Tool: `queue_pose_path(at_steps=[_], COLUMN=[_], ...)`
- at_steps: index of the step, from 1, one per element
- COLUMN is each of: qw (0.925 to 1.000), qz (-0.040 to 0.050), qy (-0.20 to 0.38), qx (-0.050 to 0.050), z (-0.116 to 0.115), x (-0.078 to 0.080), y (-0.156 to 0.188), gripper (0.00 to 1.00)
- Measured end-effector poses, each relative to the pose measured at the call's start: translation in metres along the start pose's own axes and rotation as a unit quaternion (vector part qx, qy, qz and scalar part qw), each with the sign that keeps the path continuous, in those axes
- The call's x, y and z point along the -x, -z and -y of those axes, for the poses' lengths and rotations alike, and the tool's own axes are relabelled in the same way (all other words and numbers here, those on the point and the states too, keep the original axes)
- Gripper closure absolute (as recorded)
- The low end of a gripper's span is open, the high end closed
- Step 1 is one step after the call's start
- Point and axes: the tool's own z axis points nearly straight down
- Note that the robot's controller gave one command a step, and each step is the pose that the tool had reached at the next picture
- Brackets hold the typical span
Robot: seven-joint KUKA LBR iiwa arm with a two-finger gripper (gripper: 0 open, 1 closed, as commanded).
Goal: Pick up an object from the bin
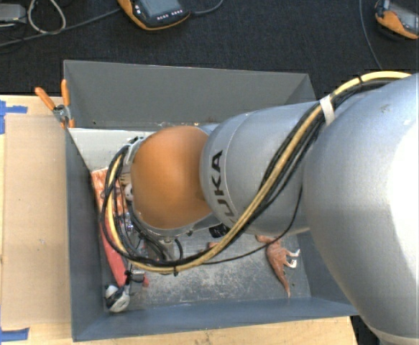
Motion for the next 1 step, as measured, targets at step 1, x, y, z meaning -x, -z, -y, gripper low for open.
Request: queue_pose_path(at_steps=[1], qw=[1.0000], qz=[0.0034], qy=[-0.002], qx=[0.001], z=[0.0011], x=[0.0024], y=[0.0041], gripper=[0.00])
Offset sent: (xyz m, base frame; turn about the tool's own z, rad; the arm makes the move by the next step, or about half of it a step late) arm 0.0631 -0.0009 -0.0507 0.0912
